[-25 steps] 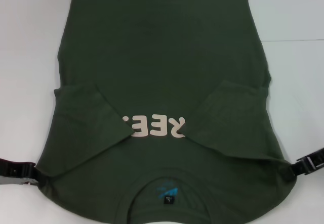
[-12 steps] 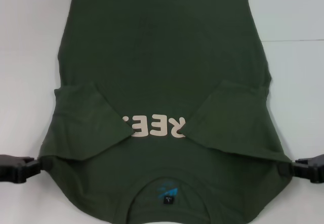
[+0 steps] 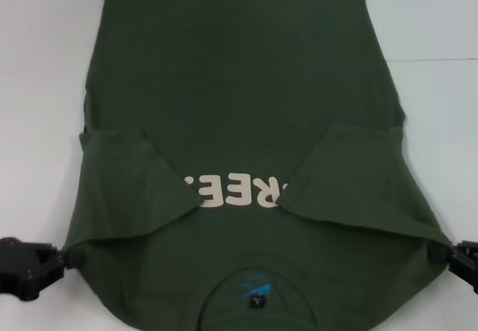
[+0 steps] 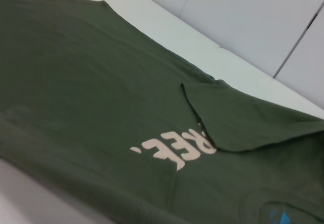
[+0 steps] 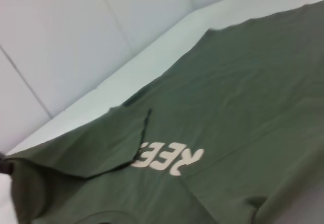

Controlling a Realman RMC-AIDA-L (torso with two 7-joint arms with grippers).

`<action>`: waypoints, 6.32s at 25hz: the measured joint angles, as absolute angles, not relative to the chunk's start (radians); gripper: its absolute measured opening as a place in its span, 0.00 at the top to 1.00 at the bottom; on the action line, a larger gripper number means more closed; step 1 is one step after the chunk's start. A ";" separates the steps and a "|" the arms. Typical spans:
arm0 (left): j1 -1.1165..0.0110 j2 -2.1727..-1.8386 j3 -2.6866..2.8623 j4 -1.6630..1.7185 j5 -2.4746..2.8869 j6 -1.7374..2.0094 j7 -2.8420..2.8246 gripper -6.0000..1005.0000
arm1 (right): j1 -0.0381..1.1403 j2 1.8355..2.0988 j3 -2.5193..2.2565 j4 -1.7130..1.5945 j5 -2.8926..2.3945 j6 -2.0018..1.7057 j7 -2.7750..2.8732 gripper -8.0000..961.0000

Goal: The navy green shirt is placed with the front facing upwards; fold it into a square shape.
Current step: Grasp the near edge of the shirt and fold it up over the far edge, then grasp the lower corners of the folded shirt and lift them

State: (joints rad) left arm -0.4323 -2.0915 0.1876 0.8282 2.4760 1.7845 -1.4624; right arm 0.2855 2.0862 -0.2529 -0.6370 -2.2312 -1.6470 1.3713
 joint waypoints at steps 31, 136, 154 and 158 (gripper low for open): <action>-0.292 -2.115 -0.016 0.866 2.503 2.012 -1.038 0.96 | 0.058 2.091 0.028 -0.463 -2.226 -1.848 0.867 0.93; -0.797 -2.149 -0.032 0.384 2.061 0.830 -0.839 0.76 | 0.771 2.040 0.041 -0.329 -2.170 -0.746 1.296 0.80; -0.740 -2.104 0.127 0.405 1.934 0.889 -1.115 0.20 | 0.674 2.060 -0.011 -0.457 -2.108 -1.013 1.361 0.24; -0.632 -2.083 0.306 0.586 2.011 1.127 -1.453 0.18 | 0.623 2.061 -0.013 -0.462 -2.079 -1.084 1.354 0.24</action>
